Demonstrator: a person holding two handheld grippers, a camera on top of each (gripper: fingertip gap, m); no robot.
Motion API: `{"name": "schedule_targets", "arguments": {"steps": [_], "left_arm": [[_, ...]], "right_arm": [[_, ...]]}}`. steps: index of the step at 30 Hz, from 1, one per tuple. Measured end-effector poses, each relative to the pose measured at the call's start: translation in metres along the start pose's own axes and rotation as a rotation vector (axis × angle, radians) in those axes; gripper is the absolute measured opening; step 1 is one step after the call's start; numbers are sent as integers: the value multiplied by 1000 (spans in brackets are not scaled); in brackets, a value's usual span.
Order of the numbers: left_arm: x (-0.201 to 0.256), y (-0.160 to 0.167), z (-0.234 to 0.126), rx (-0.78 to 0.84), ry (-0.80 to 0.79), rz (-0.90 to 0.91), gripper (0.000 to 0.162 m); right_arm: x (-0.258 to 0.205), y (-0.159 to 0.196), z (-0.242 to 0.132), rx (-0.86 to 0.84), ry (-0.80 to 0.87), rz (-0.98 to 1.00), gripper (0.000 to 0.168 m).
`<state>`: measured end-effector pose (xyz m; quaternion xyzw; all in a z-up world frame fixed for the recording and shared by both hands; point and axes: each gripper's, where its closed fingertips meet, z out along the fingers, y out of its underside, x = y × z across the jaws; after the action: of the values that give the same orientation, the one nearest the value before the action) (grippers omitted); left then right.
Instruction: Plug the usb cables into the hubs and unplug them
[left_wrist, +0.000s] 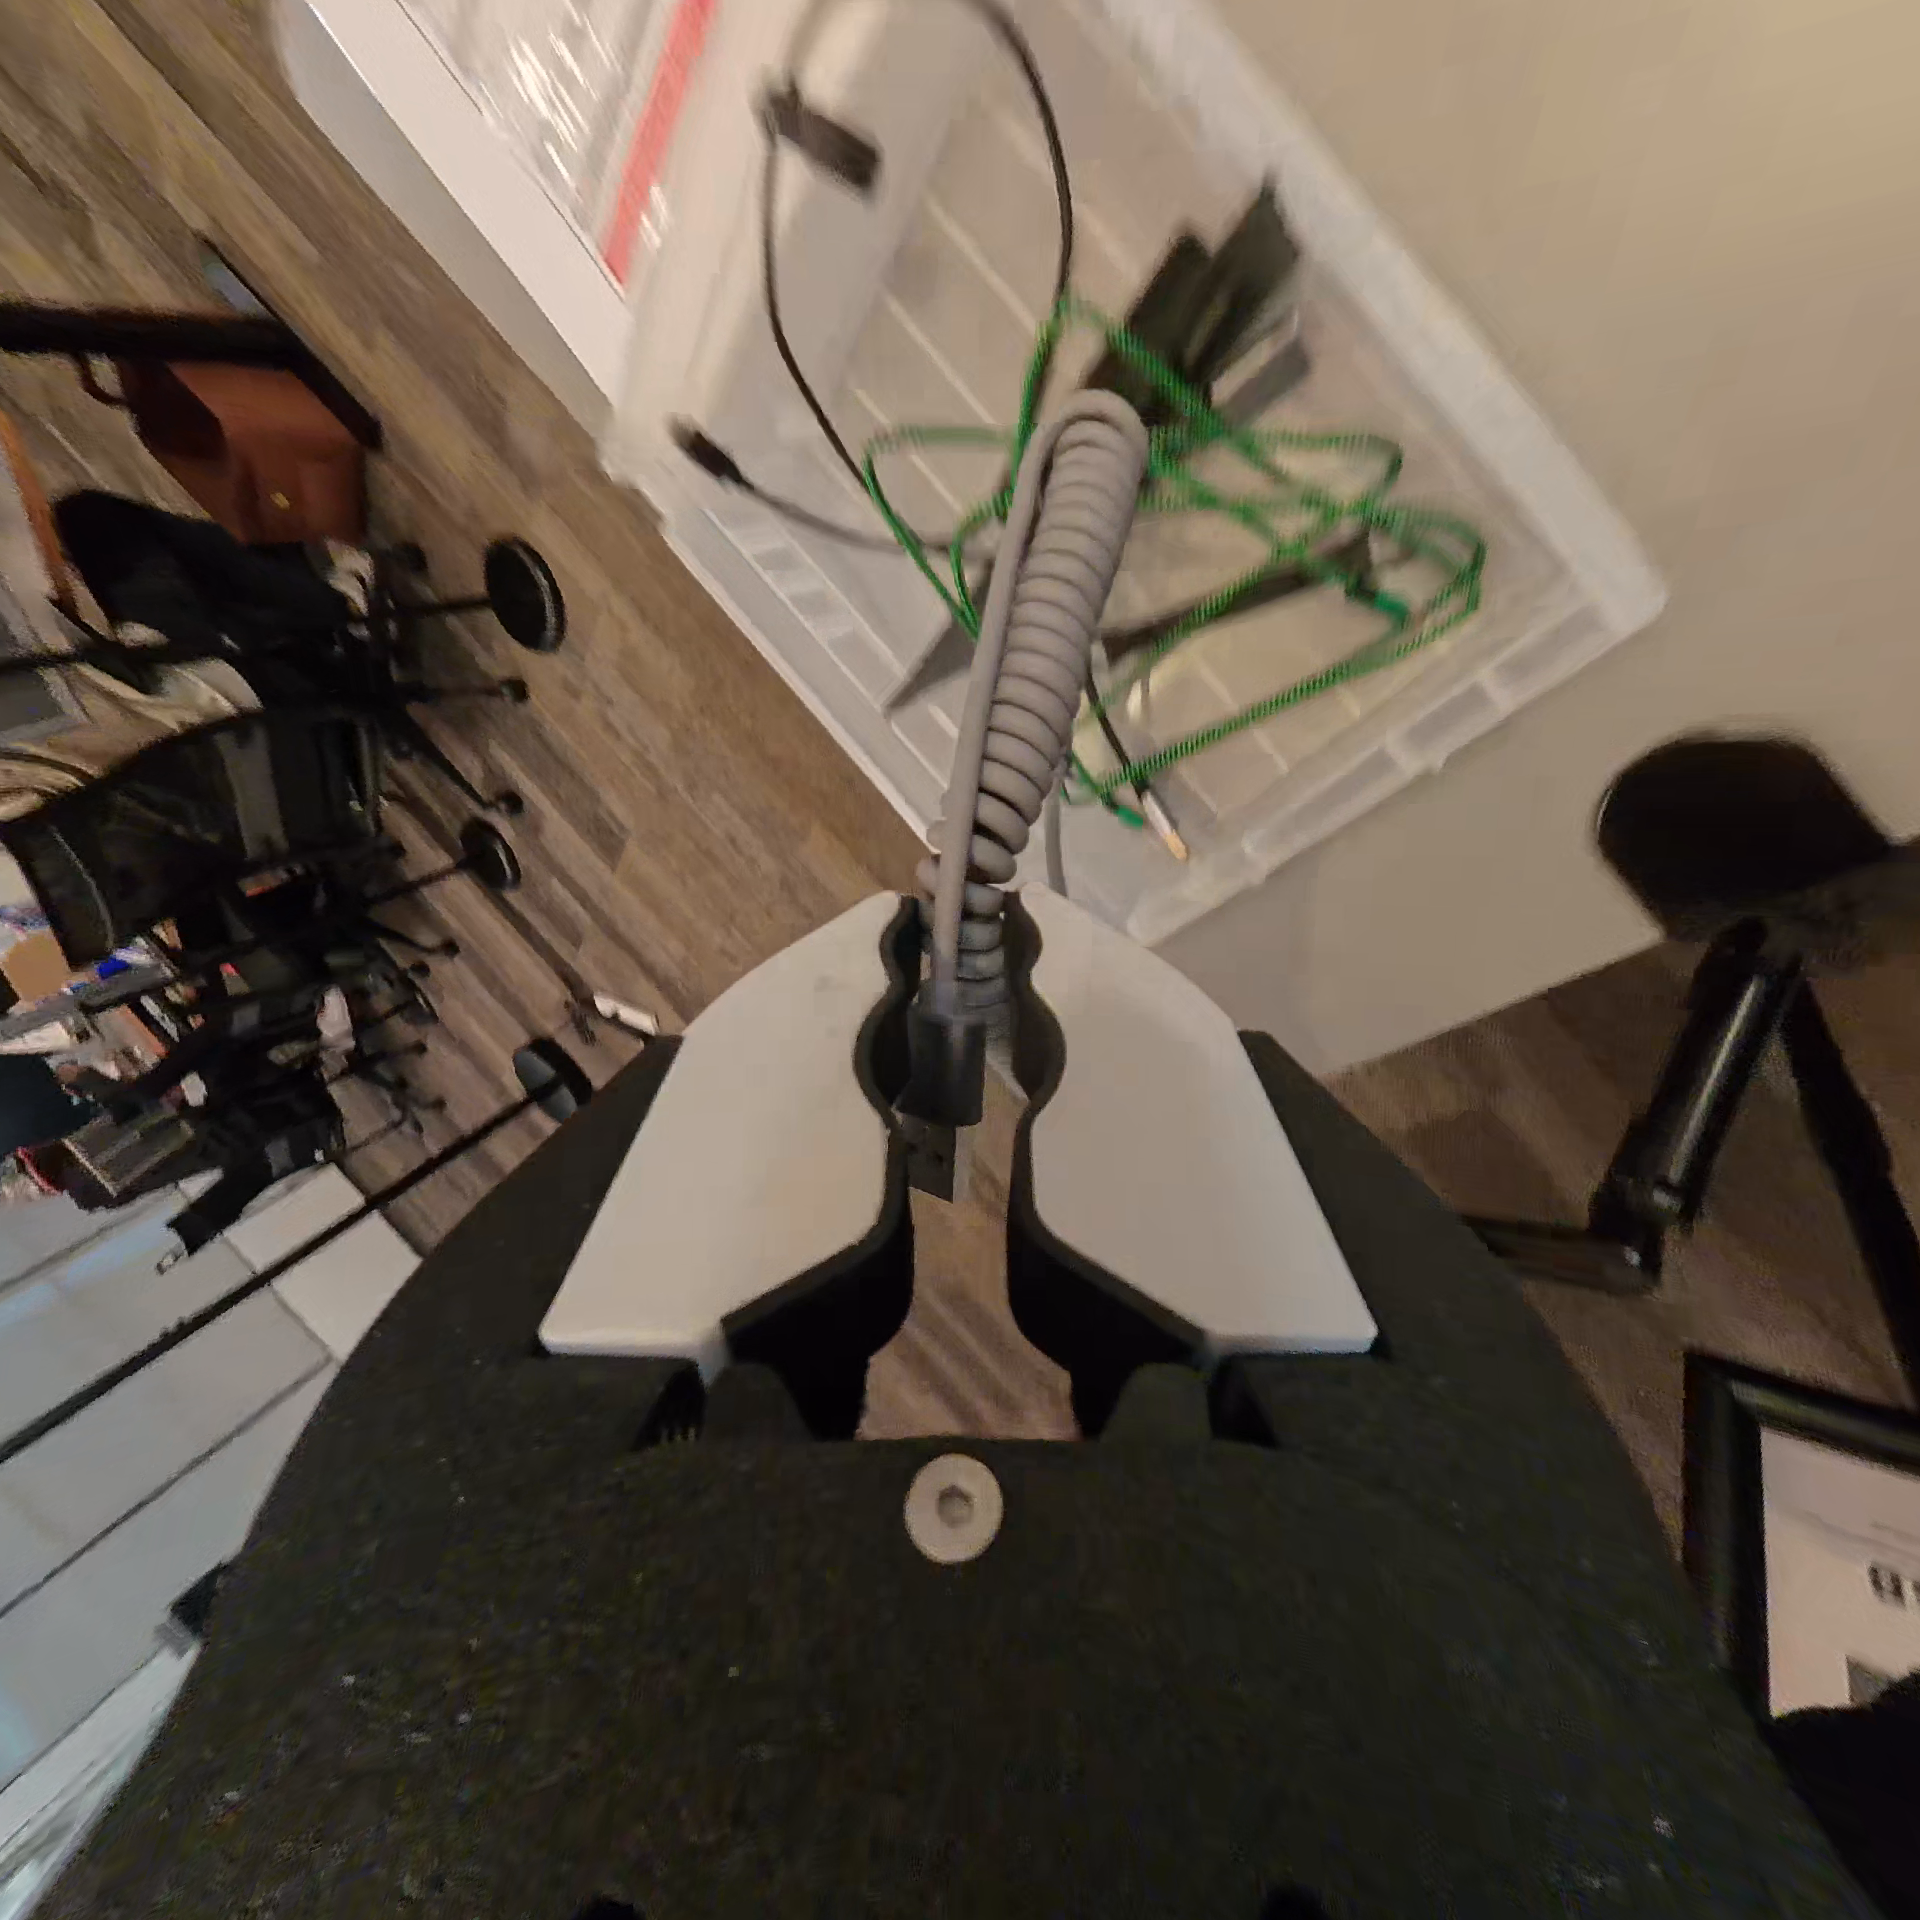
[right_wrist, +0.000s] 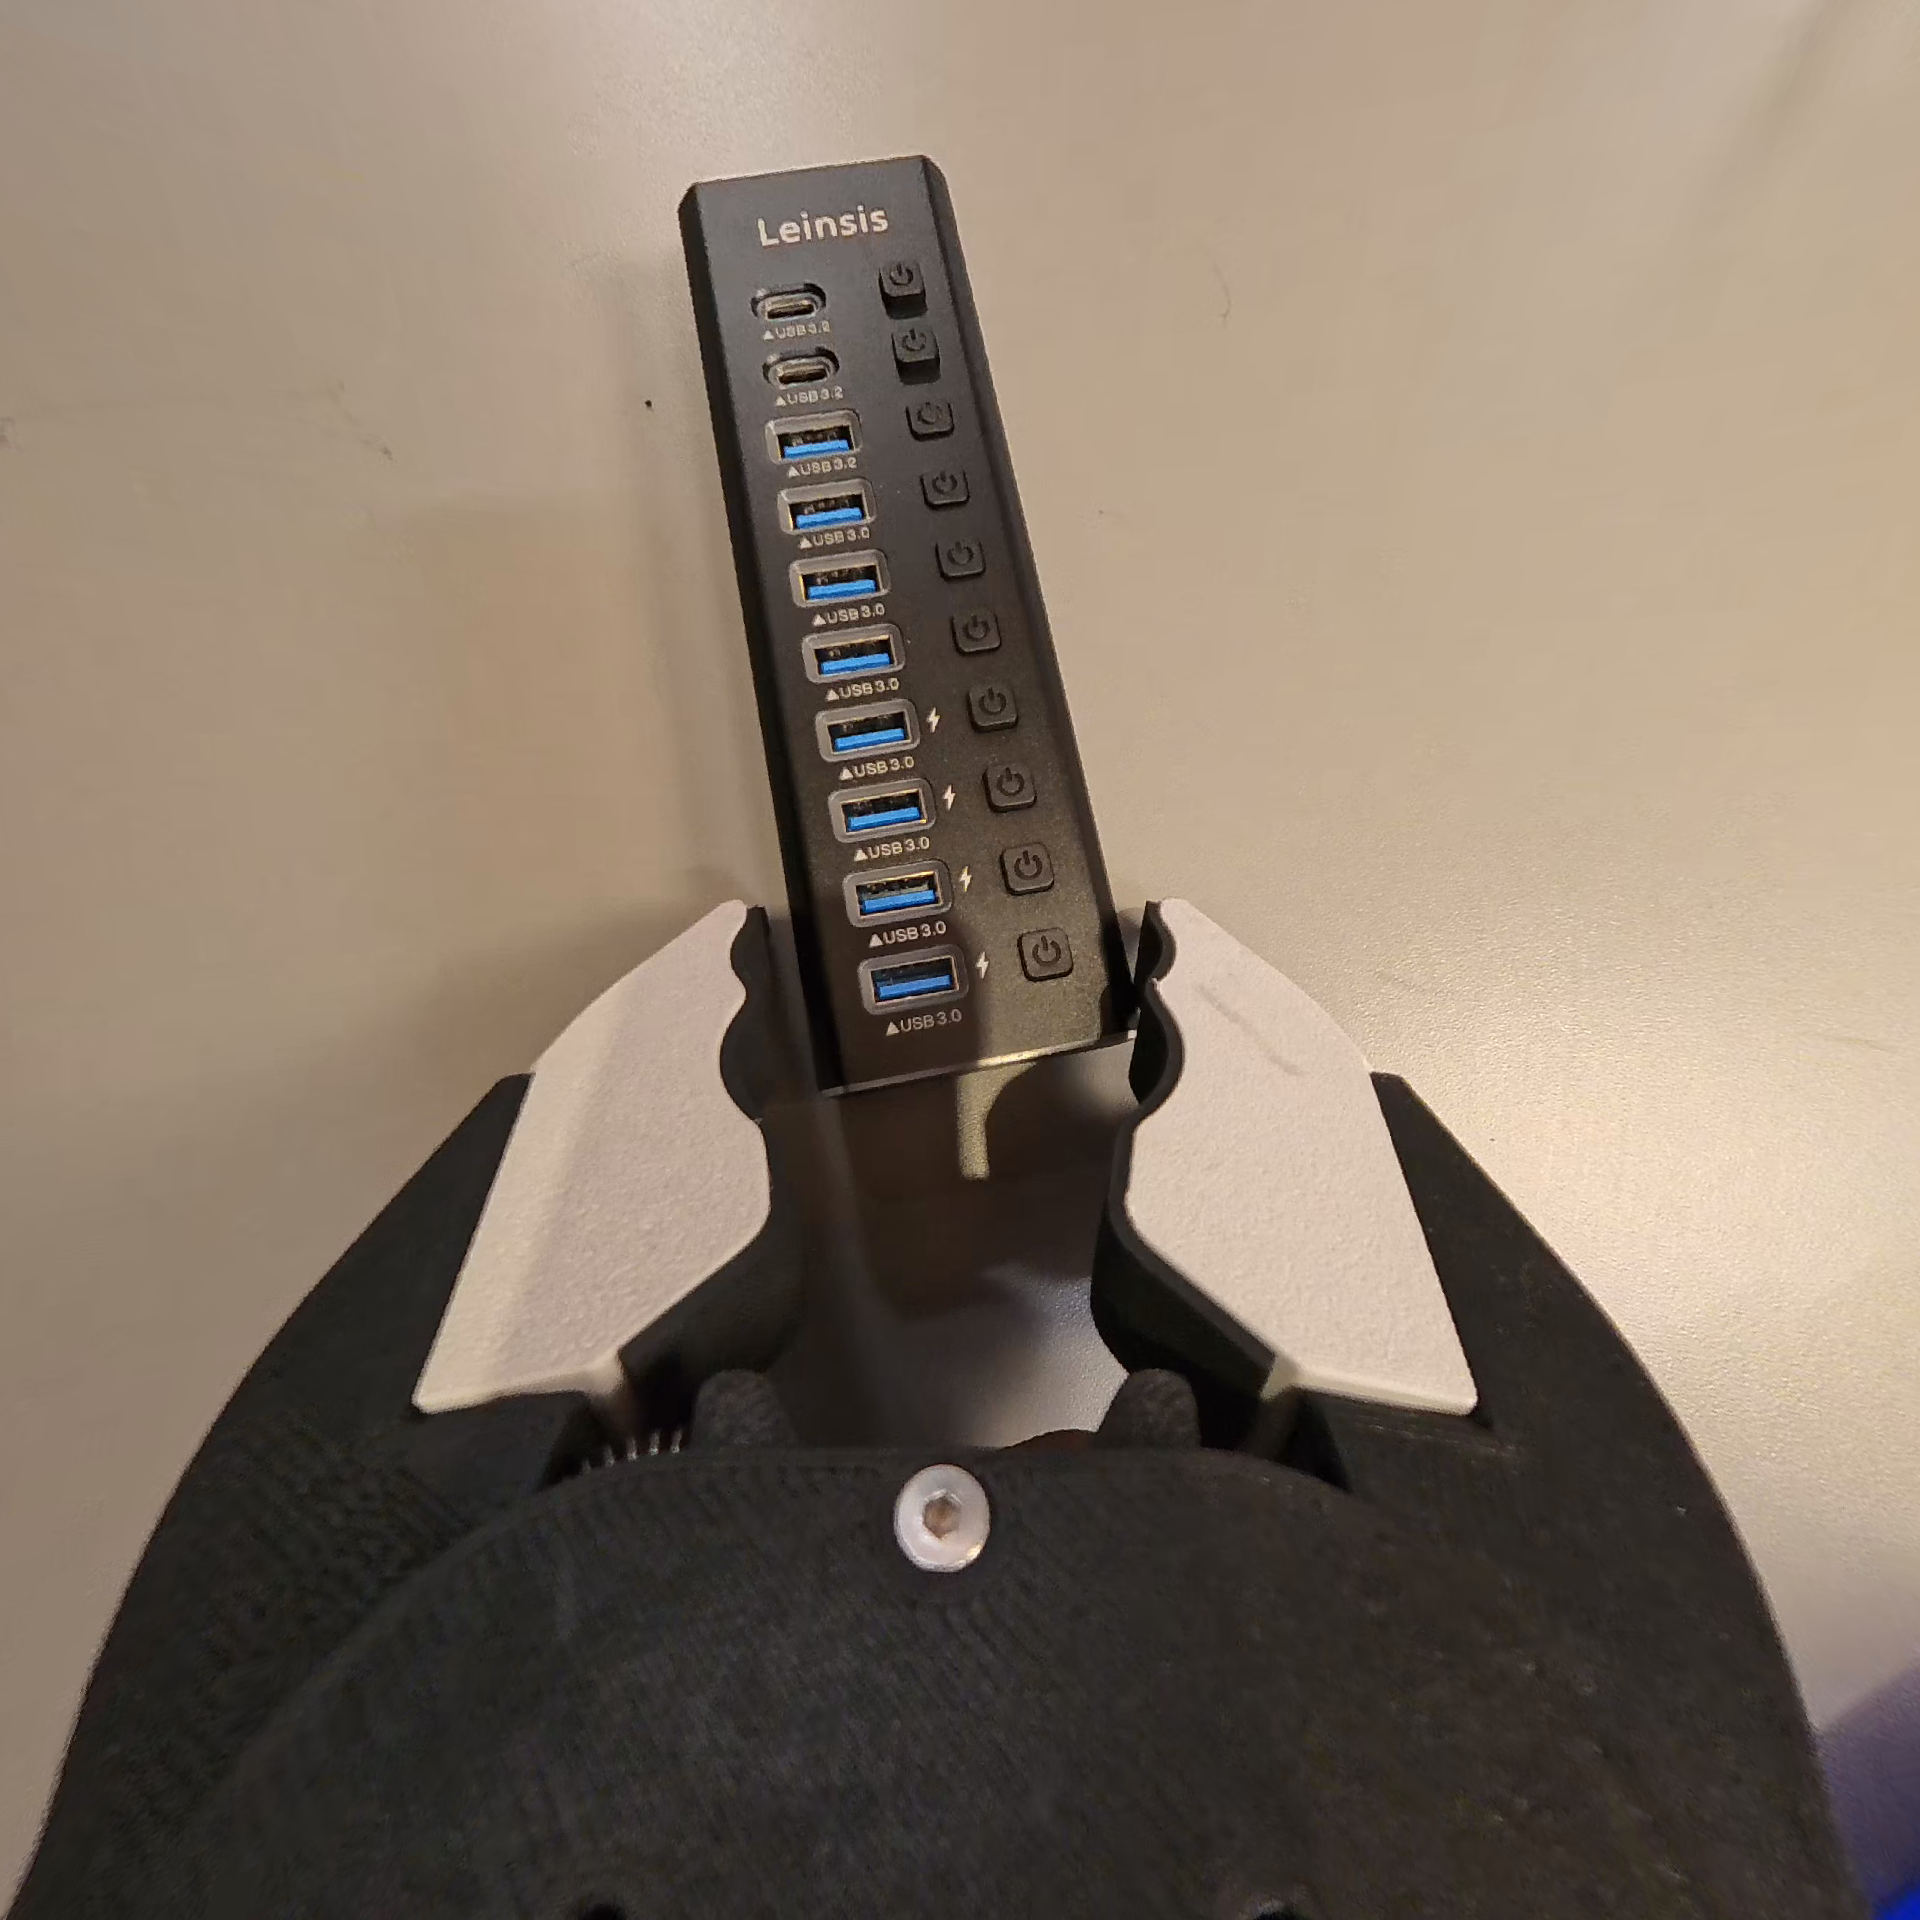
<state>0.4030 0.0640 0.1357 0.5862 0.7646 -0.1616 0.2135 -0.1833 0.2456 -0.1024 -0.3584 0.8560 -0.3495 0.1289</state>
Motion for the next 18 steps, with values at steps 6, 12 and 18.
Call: {"name": "schedule_targets", "arguments": {"steps": [6,12,18], "left_arm": [[-6,-95,-49,331,-65,-33,15],[29,-208,-59,574,84,-28,14],[81,-320,-45,795,311,-27,14]], "right_arm": [[0,0,0,0,1,-1,67],[0,0,0,0,1,-1,67],[1,-1,0,4,14,-6,64]]}}
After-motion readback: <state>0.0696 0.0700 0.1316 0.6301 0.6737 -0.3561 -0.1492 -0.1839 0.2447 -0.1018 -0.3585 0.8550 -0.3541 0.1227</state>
